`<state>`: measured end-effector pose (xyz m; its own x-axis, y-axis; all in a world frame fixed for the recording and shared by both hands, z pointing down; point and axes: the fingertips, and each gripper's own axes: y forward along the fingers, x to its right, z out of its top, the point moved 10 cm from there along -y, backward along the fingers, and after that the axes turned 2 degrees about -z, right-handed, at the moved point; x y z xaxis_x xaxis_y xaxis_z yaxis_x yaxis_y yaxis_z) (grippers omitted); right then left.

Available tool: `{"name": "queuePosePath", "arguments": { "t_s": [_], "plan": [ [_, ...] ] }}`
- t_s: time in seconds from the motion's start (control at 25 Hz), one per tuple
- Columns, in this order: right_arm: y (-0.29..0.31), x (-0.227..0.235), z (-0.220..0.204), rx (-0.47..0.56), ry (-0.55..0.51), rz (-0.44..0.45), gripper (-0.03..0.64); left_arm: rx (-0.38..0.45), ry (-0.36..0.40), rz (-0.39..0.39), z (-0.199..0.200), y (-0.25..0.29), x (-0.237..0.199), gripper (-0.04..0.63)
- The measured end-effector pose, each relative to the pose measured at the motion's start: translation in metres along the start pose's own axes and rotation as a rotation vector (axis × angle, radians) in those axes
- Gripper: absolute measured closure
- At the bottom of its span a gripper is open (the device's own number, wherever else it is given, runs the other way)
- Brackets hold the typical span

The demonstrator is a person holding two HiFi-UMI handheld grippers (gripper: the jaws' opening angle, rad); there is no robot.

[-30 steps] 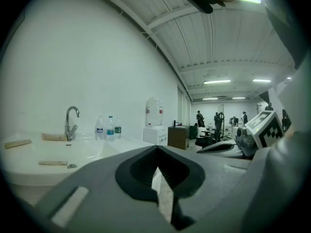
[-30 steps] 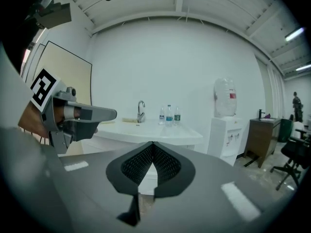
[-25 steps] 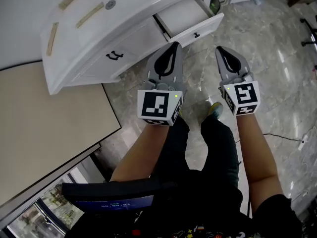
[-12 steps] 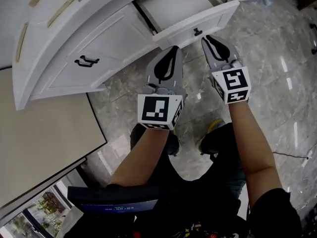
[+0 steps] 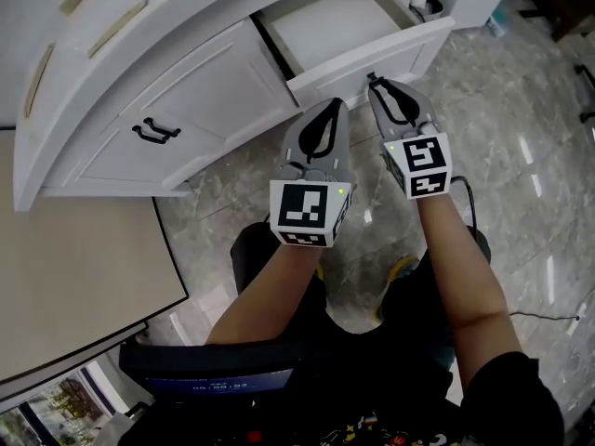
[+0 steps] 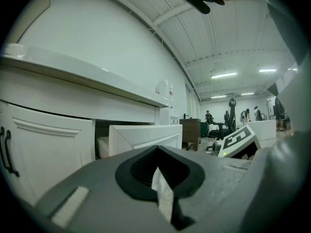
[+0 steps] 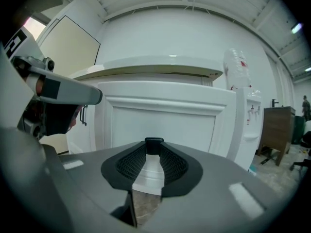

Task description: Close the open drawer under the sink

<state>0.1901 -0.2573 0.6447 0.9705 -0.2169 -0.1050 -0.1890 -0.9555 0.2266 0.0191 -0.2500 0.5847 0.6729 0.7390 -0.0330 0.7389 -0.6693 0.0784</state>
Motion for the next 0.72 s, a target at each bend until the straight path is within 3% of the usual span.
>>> {"name": "queuePosePath", "arguments": {
  "t_s": [0.72],
  "plan": [
    [0.087,0.001,0.015,0.036,0.010,-0.030,0.503,0.046,0.021,0.071,-0.017,0.030,-0.070,0.595]
  ]
}}
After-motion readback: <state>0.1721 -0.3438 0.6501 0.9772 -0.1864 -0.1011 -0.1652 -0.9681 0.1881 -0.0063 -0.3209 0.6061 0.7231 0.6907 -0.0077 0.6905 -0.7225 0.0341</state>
